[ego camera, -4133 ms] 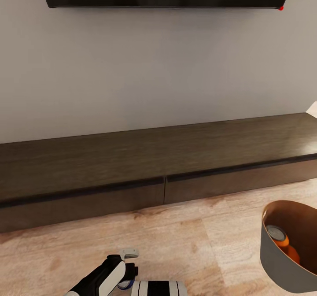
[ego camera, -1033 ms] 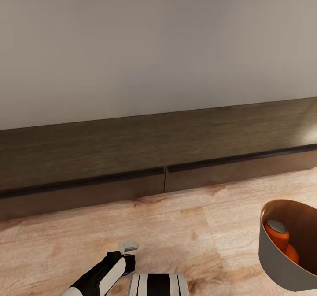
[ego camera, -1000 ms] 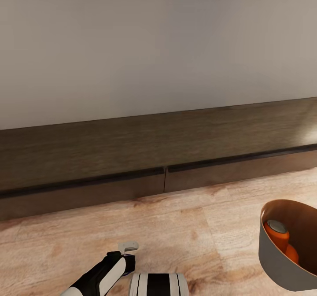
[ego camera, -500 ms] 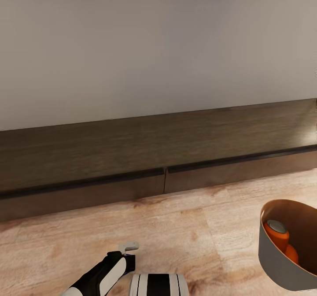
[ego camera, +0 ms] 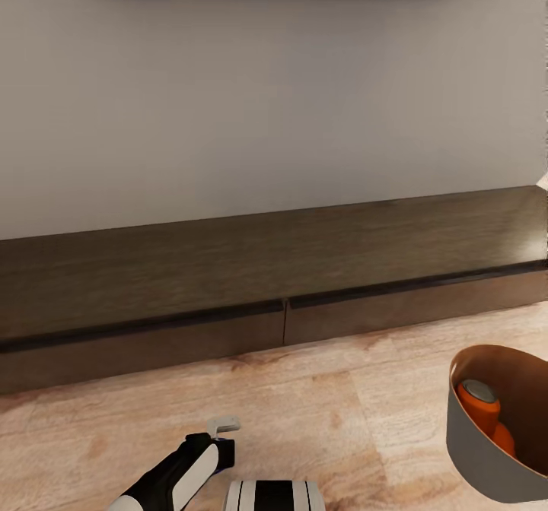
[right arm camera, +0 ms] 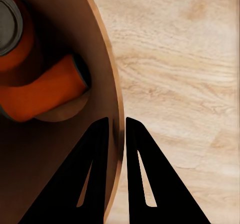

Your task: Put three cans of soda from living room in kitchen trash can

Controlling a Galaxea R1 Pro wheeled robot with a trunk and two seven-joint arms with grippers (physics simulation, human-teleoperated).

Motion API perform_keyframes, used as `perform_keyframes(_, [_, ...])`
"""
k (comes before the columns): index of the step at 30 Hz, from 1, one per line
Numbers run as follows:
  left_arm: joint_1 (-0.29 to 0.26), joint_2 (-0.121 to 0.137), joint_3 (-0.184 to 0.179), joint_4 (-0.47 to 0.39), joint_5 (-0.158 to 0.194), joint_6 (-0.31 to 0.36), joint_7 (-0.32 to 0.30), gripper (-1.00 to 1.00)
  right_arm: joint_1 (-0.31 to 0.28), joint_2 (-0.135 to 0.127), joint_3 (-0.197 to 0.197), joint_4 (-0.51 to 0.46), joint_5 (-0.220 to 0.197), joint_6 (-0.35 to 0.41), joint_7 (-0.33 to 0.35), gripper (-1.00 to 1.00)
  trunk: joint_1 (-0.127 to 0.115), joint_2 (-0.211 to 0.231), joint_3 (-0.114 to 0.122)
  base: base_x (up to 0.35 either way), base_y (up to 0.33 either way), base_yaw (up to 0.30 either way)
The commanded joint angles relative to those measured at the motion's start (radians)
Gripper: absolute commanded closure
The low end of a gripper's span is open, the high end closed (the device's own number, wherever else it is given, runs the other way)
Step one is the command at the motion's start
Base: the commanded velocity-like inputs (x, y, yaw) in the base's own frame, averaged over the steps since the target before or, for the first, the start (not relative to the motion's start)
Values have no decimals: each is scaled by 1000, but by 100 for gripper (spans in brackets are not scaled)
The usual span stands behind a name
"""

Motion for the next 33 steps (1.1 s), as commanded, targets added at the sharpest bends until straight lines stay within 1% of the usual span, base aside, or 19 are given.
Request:
perform_keyframes(1, [0, 0, 0, 0, 0, 0, -1, 100, -1, 1, 0, 0, -7, 8, 5, 100, 0, 0, 4, 0, 0, 0])
perform_keyframes(3, [0, 0, 0, 0, 0, 1, -6, 100, -1, 5, -1, 0, -6, 8, 5, 100, -1, 1, 12, 0, 0, 0])
perform_keyframes(8, [0, 0, 0, -1, 0, 4, -42, 100, -1, 11, -2, 0, 3, 8, 5, 100, -4, 2, 31, 0, 0, 0])
perform_keyframes(12, [-1, -2, 0, -1, 0, 10, -50, 100, -1, 17, -2, 0, 35, 8, 4, 100, -5, 3, 47, 0, 0, 0])
perform_keyframes(16, [-2, -6, -1, -18, 0, 19, -52, 100, -1, 36, -3, 1, 66, 8, 0, 100, -7, 4, 62, 0, 0, 0])
perform_keyframes(17, [-3, -7, -1, -29, 0, 26, -52, 100, -1, 45, -4, 1, 81, 8, -1, 100, -8, 4, 66, 0, 0, 0])
perform_keyframes(19, [-3, -7, -1, -40, 0, 36, -51, 100, -1, 52, -5, 3, 97, 8, -3, 100, -9, 4, 74, 0, 0, 0])
perform_keyframes(21, [-3, -8, -1, -62, 0, 56, -51, 100, -1, 68, -8, 6, 120, 8, -6, 100, -9, 5, 81, 0, 0, 0])
perform_keyframes(25, [-4, -11, 0, -86, 1, 74, -51, 100, -1, 85, -9, 7, 135, 8, -12, 100, -11, 6, 97, 0, 0, 0])
perform_keyframes(27, [-11, -14, 0, -99, 1, 85, -50, 100, -1, 104, -9, 8, 157, 8, -15, 100, -12, 6, 105, 0, 0, 0])
perform_keyframes(28, [-17, -18, 0, -105, 1, 91, -50, 100, -1, 124, -9, 8, 187, 8, -18, 100, -13, 7, 108, 0, 0, 0])
perform_keyframes(30, [-21, -22, 0, -110, 1, 96, -48, 100, -1, 152, -9, 10, 227, 8, -20, 100, -14, 7, 116, 0, 0, 0])
perform_keyframes(31, [-24, -26, 0, -113, 0, 101, -46, 100, -1, 185, -11, 11, 273, 8, -23, 100, -14, 7, 120, 0, 0, 0])
perform_keyframes(32, [-26, -28, 0, -114, -1, 102, -45, 100, -1, 201, -11, 12, 298, 8, -24, 100, -14, 8, 124, 0, 0, 0])
perform_keyframes(33, [-27, -30, 0, -116, -3, 105, -44, 100, -1, 230, -16, 12, 344, 8, -25, 100, -15, 8, 128, 0, 0, 0])
